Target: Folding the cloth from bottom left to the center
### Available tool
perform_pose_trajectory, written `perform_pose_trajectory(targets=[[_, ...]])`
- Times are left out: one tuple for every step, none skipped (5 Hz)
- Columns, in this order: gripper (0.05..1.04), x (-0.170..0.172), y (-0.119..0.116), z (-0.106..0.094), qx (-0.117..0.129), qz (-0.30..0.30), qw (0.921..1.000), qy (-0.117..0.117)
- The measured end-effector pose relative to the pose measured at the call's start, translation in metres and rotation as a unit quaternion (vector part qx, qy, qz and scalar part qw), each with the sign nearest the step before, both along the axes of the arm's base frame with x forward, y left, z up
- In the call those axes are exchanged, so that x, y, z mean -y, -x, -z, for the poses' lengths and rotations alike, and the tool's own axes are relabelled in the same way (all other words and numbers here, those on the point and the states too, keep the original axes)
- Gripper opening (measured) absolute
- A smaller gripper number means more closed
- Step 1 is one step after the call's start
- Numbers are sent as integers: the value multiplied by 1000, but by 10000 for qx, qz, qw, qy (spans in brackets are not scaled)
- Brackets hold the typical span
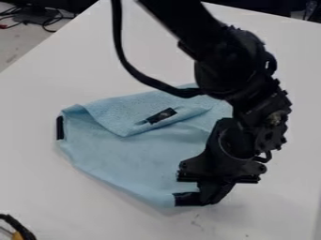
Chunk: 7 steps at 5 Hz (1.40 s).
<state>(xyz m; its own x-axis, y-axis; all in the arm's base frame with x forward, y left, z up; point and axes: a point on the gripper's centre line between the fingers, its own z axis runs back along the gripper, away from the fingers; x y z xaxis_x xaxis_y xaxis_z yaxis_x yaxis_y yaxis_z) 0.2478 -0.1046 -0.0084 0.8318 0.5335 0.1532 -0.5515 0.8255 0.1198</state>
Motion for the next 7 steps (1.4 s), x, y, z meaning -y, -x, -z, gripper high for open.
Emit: perform_pose_trajectory(targets=[[64, -1, 10, -7, -200, -260, 9994, -107], [56, -8, 21, -20, -507, -493, 9969, -355], [54, -16, 6, -58, -623, -535, 9954, -497], [54, -27, -15, -80, -625, -283, 9959, -589], [54, -45, -36, -84, -456, 13, 9979, -462], [54, -71, -62, -70, -507, 424, 9974, -303], [54, -81, -77, -52, -589, 694, 9958, -28]])
